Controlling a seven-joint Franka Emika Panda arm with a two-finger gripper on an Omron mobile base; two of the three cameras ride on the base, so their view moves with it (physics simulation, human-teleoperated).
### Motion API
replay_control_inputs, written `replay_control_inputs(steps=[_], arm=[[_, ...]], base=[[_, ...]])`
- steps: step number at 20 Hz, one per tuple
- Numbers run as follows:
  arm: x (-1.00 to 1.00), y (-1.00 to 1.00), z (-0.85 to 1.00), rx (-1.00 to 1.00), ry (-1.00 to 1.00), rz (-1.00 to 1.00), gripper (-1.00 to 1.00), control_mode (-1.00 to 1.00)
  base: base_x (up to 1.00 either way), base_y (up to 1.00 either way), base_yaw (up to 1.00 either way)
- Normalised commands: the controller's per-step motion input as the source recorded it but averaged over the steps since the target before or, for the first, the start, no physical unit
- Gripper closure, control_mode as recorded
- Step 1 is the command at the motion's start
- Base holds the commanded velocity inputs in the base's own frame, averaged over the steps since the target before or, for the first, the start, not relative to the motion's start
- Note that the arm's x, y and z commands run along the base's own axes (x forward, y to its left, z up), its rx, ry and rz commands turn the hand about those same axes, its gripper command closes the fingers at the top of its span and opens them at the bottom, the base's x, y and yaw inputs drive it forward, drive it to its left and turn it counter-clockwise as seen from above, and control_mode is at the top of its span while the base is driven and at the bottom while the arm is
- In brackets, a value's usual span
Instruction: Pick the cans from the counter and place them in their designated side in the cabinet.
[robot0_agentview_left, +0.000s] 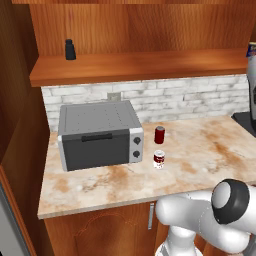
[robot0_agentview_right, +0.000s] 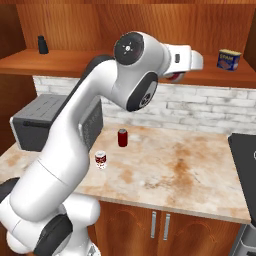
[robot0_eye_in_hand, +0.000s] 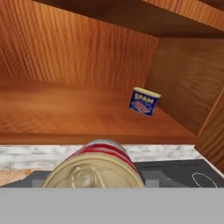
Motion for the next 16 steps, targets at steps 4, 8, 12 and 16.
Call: replay_control_inputs(steps=[4, 8, 12, 16], arm=[[0.2, -0.13, 0.0, 0.0, 0.0, 0.0, 1.0, -1.0], [0.15, -0.12, 0.0, 0.0, 0.0, 0.0, 1.0, -1.0], [0.17, -0.09, -0.02, 0.0, 0.0, 0.0, 1.0, -1.0], [0.18, -0.07, -0.04, 0.0, 0.0, 0.0, 1.0, -1.0]], base=[[0.0, 0.0, 0.0], [0.0, 0.0, 0.0], [0.0, 0.0, 0.0], [0.0, 0.0, 0.0]])
